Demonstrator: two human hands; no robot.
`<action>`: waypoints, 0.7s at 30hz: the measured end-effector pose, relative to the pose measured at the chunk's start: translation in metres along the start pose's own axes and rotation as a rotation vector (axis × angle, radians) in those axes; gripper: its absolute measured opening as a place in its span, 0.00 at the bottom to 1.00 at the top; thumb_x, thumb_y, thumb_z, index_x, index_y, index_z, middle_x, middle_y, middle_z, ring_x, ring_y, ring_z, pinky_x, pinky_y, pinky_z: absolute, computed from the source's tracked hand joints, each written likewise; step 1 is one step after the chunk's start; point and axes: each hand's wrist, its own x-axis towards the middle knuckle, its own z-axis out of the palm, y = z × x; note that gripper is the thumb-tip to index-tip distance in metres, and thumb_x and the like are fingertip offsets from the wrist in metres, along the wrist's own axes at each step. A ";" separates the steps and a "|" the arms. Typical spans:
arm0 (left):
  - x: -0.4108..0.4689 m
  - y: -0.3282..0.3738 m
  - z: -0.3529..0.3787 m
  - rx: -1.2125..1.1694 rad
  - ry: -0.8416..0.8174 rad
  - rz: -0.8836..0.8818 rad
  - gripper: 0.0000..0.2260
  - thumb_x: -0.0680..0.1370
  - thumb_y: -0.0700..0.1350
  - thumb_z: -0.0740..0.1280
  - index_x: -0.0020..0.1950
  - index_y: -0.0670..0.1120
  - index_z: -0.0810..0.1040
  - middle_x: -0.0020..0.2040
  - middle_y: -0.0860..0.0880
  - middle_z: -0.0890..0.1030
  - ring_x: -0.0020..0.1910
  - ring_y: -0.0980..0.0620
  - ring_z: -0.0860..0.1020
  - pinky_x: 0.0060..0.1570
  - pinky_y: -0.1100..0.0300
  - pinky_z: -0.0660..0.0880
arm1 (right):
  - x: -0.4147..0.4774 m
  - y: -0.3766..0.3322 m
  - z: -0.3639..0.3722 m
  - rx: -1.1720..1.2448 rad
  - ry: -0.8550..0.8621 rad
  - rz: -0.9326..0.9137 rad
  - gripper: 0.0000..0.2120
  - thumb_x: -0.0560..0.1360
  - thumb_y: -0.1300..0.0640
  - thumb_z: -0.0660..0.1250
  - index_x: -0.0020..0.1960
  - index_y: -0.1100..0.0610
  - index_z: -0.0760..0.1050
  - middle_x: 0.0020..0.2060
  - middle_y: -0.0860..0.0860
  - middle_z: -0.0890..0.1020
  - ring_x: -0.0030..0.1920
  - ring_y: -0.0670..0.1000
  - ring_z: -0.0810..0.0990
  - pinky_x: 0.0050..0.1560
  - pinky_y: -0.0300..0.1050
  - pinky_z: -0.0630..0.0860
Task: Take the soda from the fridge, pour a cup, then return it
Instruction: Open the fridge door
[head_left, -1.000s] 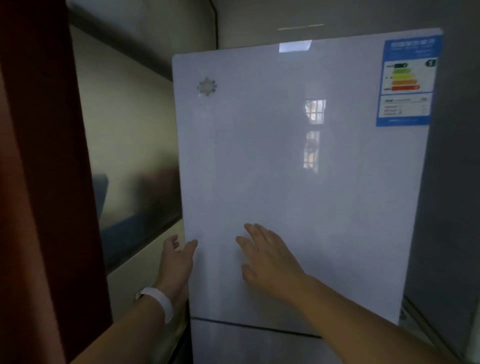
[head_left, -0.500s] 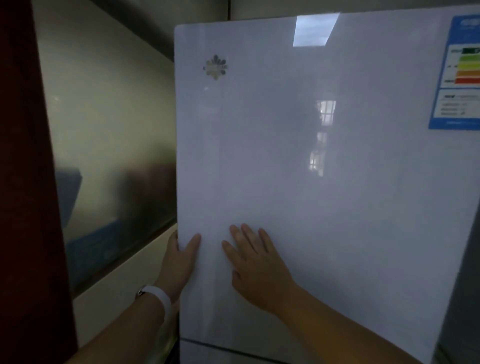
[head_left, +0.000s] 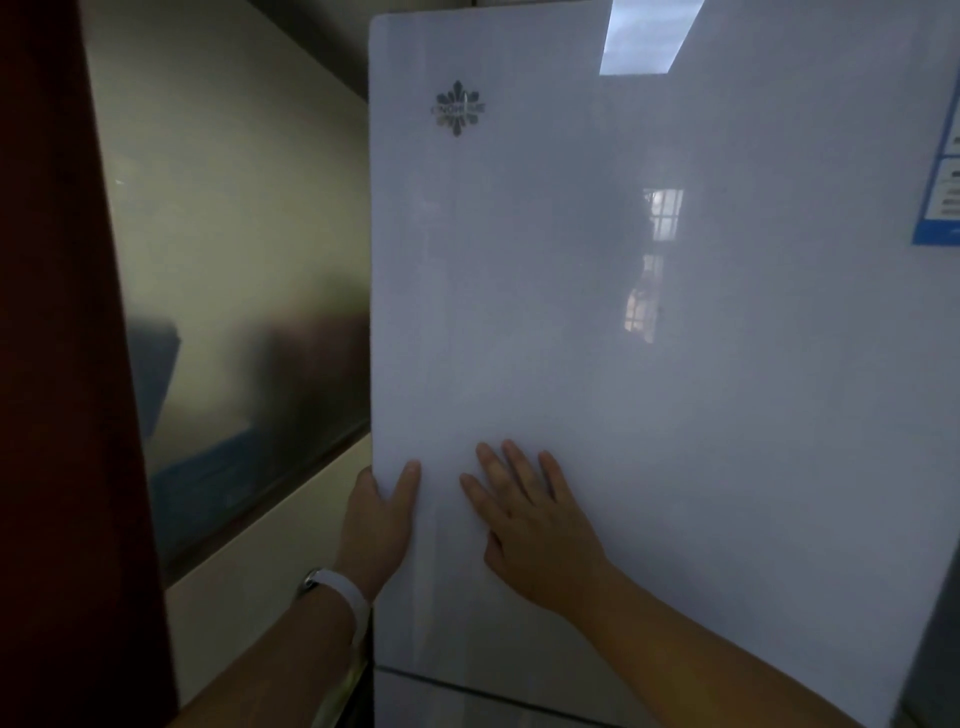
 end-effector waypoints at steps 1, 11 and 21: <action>0.000 -0.001 -0.002 0.012 -0.008 -0.002 0.33 0.70 0.72 0.62 0.62 0.47 0.71 0.55 0.50 0.79 0.50 0.52 0.80 0.49 0.49 0.80 | 0.000 -0.001 0.000 0.003 -0.006 0.003 0.33 0.67 0.53 0.66 0.73 0.54 0.69 0.75 0.57 0.65 0.75 0.60 0.60 0.73 0.64 0.55; -0.044 0.005 -0.020 0.005 0.054 0.018 0.19 0.76 0.62 0.63 0.58 0.51 0.70 0.49 0.56 0.77 0.46 0.58 0.78 0.37 0.63 0.74 | -0.013 -0.014 -0.025 0.041 0.017 -0.012 0.35 0.65 0.53 0.68 0.72 0.53 0.69 0.75 0.57 0.65 0.75 0.61 0.59 0.73 0.65 0.52; -0.101 0.017 -0.049 -0.126 0.027 -0.017 0.11 0.80 0.52 0.63 0.61 0.51 0.71 0.50 0.57 0.78 0.47 0.56 0.79 0.37 0.62 0.73 | -0.033 -0.040 -0.069 0.087 0.004 0.025 0.37 0.61 0.53 0.73 0.70 0.55 0.72 0.74 0.59 0.66 0.74 0.62 0.58 0.70 0.67 0.54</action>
